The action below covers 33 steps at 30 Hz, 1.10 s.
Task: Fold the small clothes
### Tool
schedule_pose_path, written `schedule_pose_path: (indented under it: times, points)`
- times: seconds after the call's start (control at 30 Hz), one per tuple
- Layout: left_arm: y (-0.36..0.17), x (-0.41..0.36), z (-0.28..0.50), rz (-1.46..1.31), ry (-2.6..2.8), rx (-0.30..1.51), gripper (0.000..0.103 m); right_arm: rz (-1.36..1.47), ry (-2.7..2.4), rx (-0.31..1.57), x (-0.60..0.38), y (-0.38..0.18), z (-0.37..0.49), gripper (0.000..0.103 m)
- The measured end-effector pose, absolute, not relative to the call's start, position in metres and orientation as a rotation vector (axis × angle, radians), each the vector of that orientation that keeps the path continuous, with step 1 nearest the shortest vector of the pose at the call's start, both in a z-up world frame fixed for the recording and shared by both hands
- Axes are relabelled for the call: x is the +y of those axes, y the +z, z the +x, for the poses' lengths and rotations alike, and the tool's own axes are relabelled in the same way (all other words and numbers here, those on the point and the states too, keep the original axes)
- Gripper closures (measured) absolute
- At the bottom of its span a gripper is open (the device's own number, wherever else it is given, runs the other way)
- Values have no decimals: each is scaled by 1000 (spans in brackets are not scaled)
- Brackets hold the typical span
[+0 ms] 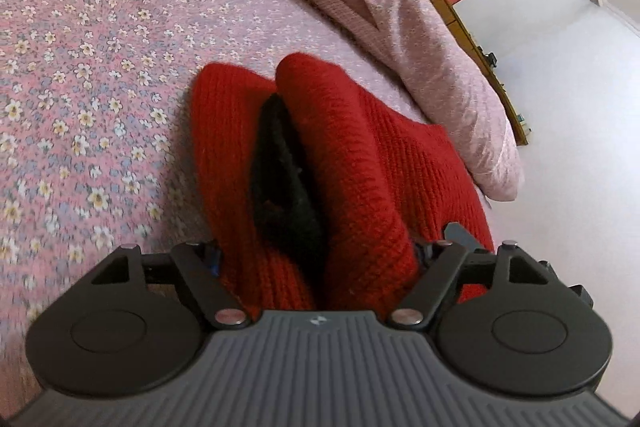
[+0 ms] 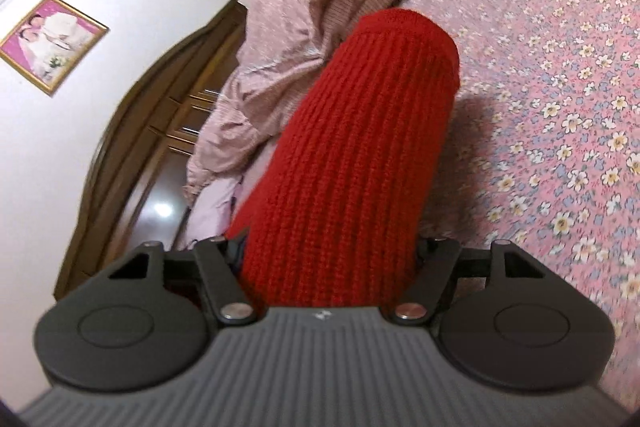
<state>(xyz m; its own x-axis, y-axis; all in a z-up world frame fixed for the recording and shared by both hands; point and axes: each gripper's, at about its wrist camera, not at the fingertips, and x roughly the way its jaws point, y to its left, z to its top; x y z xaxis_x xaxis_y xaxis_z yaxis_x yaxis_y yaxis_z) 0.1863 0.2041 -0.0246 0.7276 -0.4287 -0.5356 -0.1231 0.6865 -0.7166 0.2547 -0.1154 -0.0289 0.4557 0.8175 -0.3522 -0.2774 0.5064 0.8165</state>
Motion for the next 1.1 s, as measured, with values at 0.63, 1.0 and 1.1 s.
schedule_pose_path:
  times: [0.63, 1.0, 1.1]
  points:
    - [-1, 81, 116, -756, -394, 784, 24, 708, 698, 750, -225, 16, 162, 33]
    - [-9, 44, 101, -481, -256, 865, 24, 611, 556, 857, -240, -22, 154, 31]
    - [-6, 42, 95, -440, -234, 856, 24, 539, 541, 848, -235, -22, 150, 29]
